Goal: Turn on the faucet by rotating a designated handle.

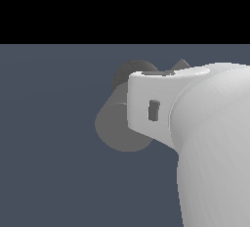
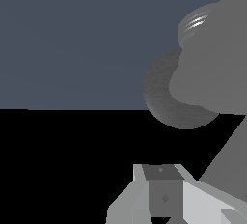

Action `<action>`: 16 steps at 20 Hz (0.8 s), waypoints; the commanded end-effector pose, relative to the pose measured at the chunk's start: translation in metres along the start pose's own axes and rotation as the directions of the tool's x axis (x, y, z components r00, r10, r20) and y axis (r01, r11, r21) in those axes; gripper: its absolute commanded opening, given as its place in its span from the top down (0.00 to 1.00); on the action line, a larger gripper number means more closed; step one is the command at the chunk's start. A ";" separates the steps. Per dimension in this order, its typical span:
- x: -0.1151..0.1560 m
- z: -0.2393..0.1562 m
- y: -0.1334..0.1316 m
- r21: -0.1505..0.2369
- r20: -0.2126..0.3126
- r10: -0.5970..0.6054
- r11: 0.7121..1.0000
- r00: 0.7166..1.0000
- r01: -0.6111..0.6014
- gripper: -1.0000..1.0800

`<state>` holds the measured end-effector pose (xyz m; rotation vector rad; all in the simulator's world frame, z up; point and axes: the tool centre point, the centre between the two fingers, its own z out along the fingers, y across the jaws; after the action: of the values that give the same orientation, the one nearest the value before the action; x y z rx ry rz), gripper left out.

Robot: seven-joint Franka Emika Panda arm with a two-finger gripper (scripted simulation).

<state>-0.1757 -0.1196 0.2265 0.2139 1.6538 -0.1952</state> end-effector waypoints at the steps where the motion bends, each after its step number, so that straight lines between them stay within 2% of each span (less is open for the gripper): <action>1: -0.021 0.000 0.028 -0.052 0.050 -0.002 0.999 0.999 0.004 1.00; 16: -0.051 -0.002 0.067 -0.068 0.085 0.000 0.998 0.996 0.006 1.00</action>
<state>-0.1660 -0.0712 0.2494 0.1252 1.6207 -0.1917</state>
